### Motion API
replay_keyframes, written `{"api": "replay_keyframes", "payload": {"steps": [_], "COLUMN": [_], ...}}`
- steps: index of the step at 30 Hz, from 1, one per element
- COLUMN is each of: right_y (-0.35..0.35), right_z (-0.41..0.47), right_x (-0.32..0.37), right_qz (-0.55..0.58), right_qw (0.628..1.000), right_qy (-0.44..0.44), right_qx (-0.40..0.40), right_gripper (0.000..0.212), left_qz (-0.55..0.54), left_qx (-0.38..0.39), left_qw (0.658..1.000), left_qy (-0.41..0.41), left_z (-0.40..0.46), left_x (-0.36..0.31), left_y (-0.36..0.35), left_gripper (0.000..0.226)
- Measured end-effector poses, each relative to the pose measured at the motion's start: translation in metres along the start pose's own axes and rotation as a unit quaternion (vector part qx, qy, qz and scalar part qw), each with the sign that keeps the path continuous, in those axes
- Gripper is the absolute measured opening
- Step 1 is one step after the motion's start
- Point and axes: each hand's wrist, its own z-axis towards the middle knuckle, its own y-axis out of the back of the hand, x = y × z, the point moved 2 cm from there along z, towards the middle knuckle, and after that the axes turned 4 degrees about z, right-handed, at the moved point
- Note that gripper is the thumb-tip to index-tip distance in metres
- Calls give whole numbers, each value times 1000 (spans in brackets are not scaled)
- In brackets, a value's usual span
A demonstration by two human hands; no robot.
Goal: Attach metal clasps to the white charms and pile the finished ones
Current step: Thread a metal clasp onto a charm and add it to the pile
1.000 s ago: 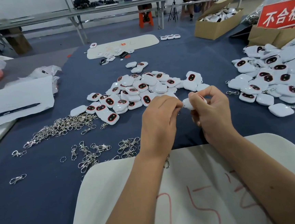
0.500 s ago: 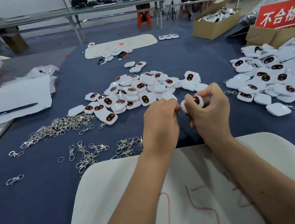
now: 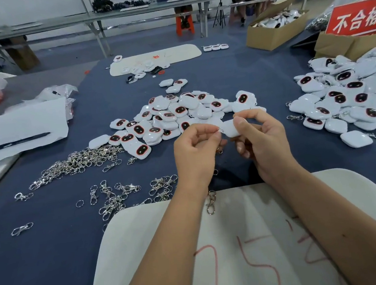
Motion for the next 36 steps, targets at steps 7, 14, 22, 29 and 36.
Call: {"api": "replay_keyframes", "payload": {"steps": [7,14,22,29,36], "right_y": [-1,-2,-5,-2,-3], "right_z": [-6,-10,-5,-2,-6], "right_x": [0,4,6,1,-1], "right_qz": [-64,-95,13,2,-96], "right_qw": [997,993,998,1000,995], "right_qy": [29,64,18,9,41], "right_qx": [-7,12,50,16,11], "right_gripper": [24,41,36,27,40], "left_qz": [262,415,-60,-95,345], "left_qx": [-21,13,-3,-6,34], "left_qw": [944,868,997,993,911], "left_qy": [-201,-272,47,63,-225], "left_z": [-3,-7,1,1,-1], "left_x": [-6,-6,0,0,-7], "left_y": [3,0,1,3,9], "left_gripper": [15,17,12,12,22]}}
